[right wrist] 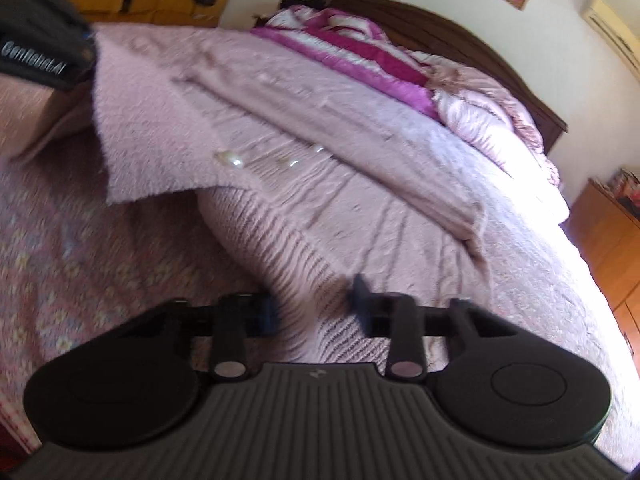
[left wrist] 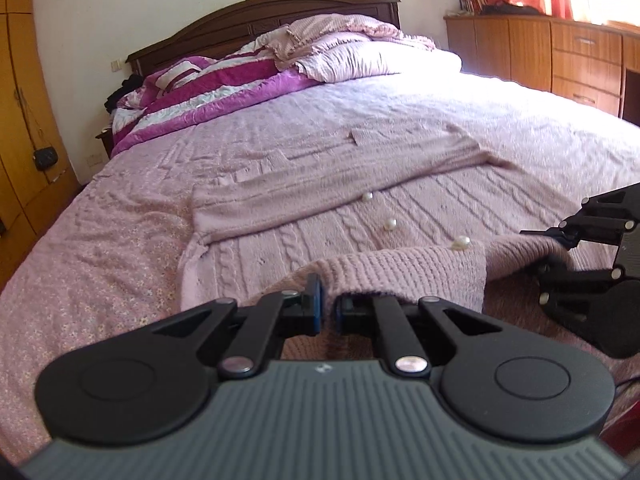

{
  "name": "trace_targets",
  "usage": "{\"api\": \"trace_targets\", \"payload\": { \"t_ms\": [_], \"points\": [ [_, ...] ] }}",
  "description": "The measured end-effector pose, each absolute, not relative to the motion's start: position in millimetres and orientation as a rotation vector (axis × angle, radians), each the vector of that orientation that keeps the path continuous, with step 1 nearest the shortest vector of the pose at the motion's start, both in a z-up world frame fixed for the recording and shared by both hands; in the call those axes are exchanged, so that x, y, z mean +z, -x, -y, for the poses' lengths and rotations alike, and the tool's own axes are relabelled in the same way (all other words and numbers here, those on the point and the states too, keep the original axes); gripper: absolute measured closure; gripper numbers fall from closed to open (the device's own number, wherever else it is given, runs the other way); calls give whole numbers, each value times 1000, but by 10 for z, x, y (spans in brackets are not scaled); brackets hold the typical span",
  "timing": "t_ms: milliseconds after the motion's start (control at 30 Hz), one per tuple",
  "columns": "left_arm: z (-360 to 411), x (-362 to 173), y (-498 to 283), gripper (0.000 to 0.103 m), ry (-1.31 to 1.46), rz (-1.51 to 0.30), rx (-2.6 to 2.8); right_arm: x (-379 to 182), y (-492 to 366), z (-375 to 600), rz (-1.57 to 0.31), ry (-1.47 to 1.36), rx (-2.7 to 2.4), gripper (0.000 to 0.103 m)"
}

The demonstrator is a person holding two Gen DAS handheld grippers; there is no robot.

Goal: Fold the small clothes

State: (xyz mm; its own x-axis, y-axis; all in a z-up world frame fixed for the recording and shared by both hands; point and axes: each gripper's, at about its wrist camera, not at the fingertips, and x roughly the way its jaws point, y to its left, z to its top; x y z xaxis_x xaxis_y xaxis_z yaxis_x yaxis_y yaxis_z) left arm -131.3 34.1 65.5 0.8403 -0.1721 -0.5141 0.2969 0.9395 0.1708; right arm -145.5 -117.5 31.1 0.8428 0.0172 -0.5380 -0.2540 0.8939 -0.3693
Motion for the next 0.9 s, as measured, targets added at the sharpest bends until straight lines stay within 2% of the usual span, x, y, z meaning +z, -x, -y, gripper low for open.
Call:
{"api": "trace_targets", "payload": {
  "t_ms": [100,500,733,900],
  "points": [
    [-338,761,1259,94,-240,-491,-249,472,1393,1248,-510,395,132,90],
    [-309,1137,623,94,-234,-412,-217,1030,791,1432,-419,238,152,91],
    [-243,1280,-33,94,-234,-365,-165,1307,116,1459,-373,214,147,91],
    [-170,1177,-593,94,-234,-393,-142,1310,-535,1482,-388,210,123,91]
  ]
}}
